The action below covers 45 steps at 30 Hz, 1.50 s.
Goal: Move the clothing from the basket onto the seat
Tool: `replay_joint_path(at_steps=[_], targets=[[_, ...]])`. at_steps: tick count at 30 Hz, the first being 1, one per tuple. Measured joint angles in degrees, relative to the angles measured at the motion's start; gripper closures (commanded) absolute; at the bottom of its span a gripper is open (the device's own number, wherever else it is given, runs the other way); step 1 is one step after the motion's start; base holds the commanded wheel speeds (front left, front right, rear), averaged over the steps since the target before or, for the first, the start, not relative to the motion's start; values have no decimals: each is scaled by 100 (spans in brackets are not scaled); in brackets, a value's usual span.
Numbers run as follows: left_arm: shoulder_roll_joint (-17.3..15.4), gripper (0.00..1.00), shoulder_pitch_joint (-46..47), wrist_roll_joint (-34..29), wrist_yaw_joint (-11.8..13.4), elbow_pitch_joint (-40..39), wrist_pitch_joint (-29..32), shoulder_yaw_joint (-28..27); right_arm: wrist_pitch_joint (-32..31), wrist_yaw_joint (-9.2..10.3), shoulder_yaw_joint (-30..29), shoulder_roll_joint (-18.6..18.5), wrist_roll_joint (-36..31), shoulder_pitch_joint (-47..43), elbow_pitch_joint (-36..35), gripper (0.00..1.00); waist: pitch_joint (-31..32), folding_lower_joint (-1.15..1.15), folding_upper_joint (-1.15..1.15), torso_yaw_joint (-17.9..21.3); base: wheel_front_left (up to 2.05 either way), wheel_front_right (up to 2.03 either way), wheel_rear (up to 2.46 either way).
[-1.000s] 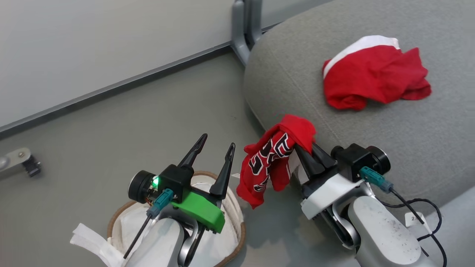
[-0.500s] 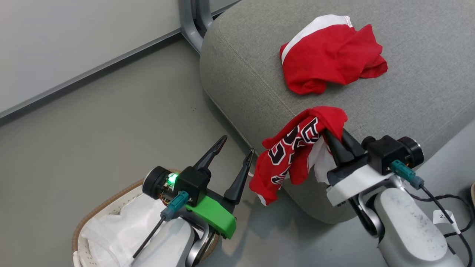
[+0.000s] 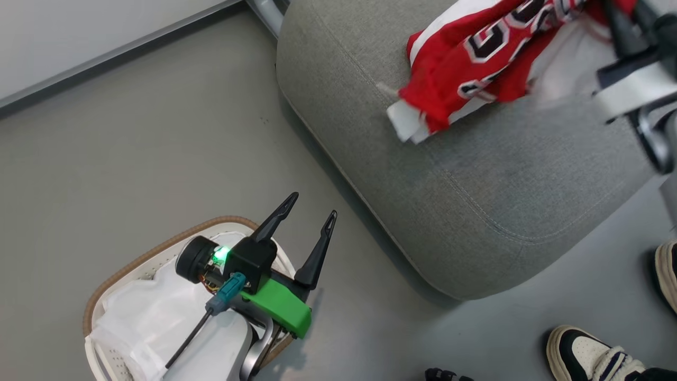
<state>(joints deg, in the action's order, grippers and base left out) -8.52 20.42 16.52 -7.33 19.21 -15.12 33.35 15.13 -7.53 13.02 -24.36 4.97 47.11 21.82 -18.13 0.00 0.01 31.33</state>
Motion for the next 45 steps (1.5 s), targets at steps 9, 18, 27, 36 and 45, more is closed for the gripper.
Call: replay_joint_path(at_steps=[9,18,27,36,45], targets=[[-148,0,241,8,0,-54,-1,52,2,-1,-904,-610,-221,1187,1141,100,-372,0,-1,-409,0,0,0],[-330,0,435,56,-3,-68,0,-29,1,0,-2763,-715,-769,1204,2160,100,-749,1,0,-944,0,0,0],[-582,0,431,46,-4,-92,0,-188,1,0,-3516,24,-1227,839,2186,100,-1221,1,0,-1188,0,0,0],[-576,0,459,42,-4,-43,0,-244,1,0,-3776,673,-1312,75,1863,0,-1289,1,0,-1252,0,0,0],[-476,0,342,-1,-4,110,0,-622,1,0,-3883,1450,-1156,-1218,782,0,-1011,0,-1,-1277,0,0,0]])
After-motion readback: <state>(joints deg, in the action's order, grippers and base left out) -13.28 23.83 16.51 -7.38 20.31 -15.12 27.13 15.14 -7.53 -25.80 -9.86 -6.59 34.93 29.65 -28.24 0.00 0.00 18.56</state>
